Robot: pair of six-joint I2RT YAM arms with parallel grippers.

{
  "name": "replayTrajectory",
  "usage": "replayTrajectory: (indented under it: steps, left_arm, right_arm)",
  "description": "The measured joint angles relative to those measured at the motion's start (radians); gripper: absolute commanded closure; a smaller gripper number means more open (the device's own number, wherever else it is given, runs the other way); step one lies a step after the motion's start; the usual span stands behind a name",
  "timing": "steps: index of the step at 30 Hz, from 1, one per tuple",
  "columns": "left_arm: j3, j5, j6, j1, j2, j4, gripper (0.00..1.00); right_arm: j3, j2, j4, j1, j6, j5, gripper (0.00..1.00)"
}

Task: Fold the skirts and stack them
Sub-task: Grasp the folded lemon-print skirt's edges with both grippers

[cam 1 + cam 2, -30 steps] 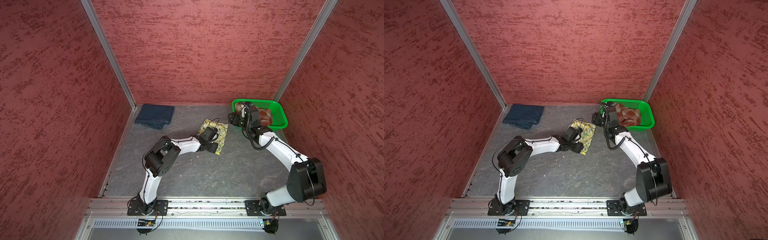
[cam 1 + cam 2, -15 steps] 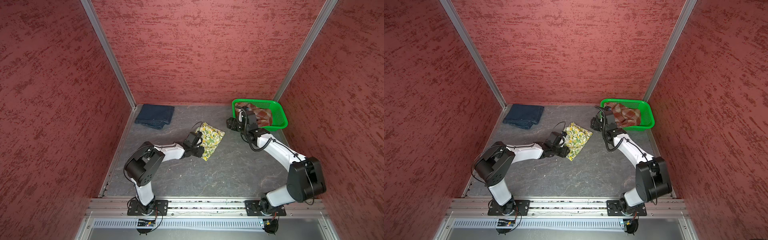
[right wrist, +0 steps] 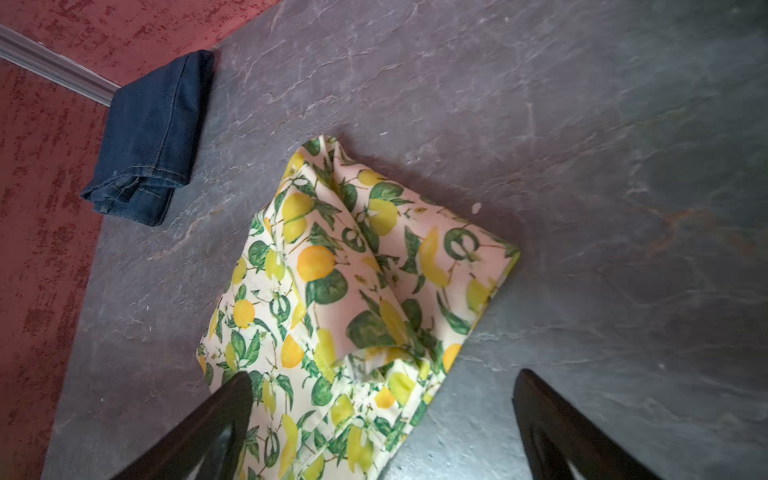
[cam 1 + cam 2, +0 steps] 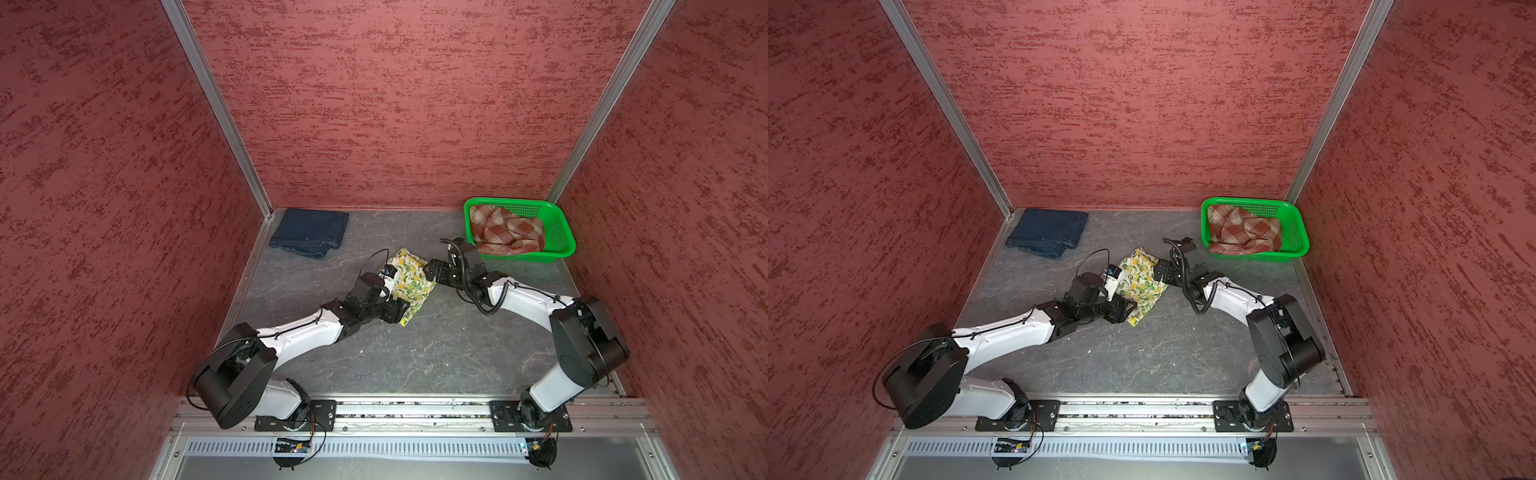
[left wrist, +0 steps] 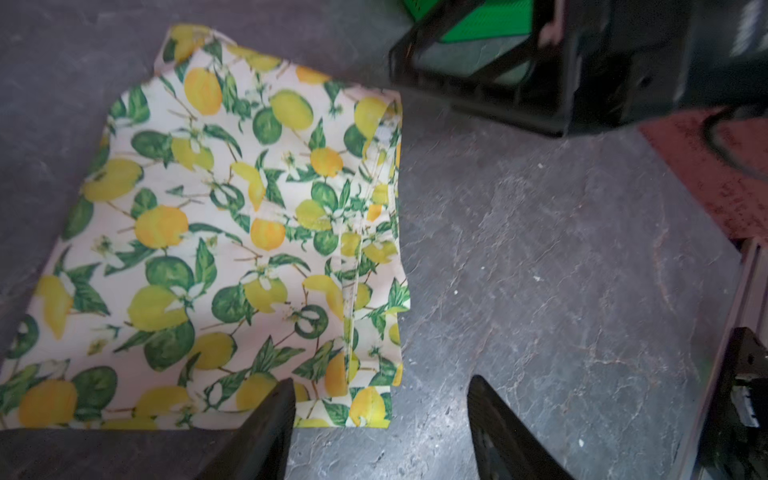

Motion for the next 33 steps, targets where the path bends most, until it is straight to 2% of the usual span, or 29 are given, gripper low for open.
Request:
replayTrajectory:
  steps: [6, 13, 17, 22, 25, 33]
  left_arm:
    - [0.035, -0.036, -0.005, 0.028, 0.076, 0.014, 0.31]
    - [0.097, -0.055, -0.017, 0.018, 0.251, 0.013, 0.32]
    - [0.092, -0.058, -0.031, 0.016, 0.29, 0.012, 0.32]
    - [0.059, -0.059, -0.039, 0.016, 0.297, 0.027, 0.32]
    - [0.054, -0.058, -0.043, 0.017, 0.297, 0.041, 0.32]
    - [0.051, -0.053, -0.05, 0.017, 0.297, 0.049, 0.32]
  right_arm:
    - [0.01, 0.074, 0.044, 0.045, 0.017, 0.018, 0.01]
    - [0.028, 0.146, 0.028, 0.053, 0.041, 0.142, 0.04]
    - [0.043, 0.156, 0.021, 0.04, 0.056, 0.189, 0.05]
    - [0.078, 0.212, 0.021, 0.004, 0.075, 0.193, 0.07]
    - [0.08, 0.237, 0.025, -0.023, 0.086, 0.189, 0.11]
    - [0.116, 0.28, 0.044, -0.056, 0.101, 0.15, 0.34]
